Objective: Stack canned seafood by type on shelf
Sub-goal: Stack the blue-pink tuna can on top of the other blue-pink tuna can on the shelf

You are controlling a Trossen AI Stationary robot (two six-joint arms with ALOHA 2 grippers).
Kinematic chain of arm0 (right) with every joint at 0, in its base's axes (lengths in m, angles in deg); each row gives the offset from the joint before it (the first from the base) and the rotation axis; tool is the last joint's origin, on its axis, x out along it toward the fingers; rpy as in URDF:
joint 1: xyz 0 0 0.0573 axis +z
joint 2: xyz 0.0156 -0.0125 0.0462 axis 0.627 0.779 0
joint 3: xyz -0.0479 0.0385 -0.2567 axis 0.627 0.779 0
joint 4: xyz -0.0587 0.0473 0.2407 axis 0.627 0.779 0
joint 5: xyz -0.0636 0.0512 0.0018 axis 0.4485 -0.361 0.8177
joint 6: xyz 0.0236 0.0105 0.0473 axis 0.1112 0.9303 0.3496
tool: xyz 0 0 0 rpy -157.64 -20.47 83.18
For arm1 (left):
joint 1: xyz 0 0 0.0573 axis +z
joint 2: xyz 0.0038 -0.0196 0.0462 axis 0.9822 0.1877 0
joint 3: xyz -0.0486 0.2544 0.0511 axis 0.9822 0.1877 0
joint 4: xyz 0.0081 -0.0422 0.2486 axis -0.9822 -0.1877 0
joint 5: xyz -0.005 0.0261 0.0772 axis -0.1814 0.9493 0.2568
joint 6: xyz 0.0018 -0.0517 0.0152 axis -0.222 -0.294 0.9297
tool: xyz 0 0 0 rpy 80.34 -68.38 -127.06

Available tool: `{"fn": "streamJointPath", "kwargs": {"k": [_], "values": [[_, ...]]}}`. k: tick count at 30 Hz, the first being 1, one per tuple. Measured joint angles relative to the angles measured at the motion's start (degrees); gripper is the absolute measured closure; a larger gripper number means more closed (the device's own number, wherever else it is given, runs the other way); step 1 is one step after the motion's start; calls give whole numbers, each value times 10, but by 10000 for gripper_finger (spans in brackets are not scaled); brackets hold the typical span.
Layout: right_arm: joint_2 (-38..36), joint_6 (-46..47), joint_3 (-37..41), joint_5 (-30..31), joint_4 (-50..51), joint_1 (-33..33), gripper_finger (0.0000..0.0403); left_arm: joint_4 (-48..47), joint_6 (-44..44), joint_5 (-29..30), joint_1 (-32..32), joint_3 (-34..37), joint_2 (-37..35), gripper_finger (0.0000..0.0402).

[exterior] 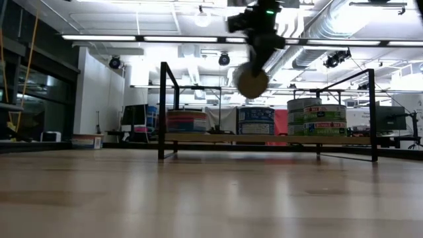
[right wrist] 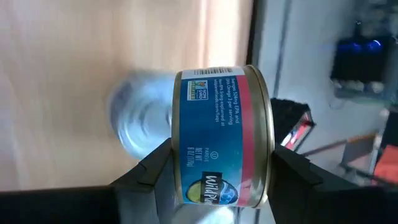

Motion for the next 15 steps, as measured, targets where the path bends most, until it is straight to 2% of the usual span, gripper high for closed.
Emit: {"fn": "streamJointPath", "kwargs": {"k": [4,7,11,15], "values": [[-117,9,167,38,-144,17,236,-1,0,1,12,0,0,401],[-152,-64,237,49,-301,37,236,-1,3,1,27,0,0,401],[-126,-171,284,45,-473,34,218,0,0,1,46,0,0,401],[-59,-273,279,49,-562,22,205,-1,-14,1,55,0,0,401]]}}
